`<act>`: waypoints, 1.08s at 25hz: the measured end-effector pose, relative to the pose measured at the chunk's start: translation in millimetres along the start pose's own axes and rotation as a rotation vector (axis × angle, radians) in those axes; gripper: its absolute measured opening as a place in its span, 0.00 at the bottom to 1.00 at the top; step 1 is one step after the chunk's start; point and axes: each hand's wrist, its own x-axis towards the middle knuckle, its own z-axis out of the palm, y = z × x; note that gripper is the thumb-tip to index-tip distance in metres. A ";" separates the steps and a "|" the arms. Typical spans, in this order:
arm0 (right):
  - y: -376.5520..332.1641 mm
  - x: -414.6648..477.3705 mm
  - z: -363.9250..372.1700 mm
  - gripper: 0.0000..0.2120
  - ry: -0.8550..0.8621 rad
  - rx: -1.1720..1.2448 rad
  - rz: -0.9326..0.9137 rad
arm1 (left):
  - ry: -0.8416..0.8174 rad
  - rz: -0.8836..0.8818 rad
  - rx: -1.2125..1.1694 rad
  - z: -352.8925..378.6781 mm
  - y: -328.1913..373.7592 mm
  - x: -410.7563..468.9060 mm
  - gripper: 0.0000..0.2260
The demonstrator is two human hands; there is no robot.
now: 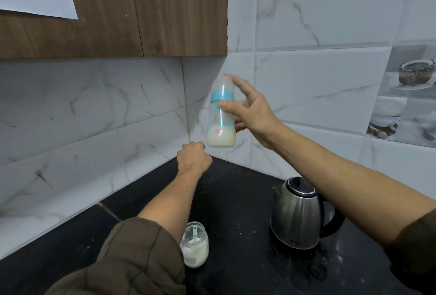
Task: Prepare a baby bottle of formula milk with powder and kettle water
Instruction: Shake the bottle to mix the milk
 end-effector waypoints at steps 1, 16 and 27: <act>3.7 -1.6 0.7 0.37 -0.031 -0.017 -0.014 | 0.001 -0.001 -0.008 -0.9 0.7 -0.5 0.15; -11.0 10.7 -2.1 0.19 0.288 0.275 0.367 | -0.003 0.015 0.002 0.8 0.6 1.6 0.19; -11.0 10.5 -3.6 0.13 0.332 0.322 0.441 | -0.003 0.006 0.007 0.4 -2.3 1.9 0.19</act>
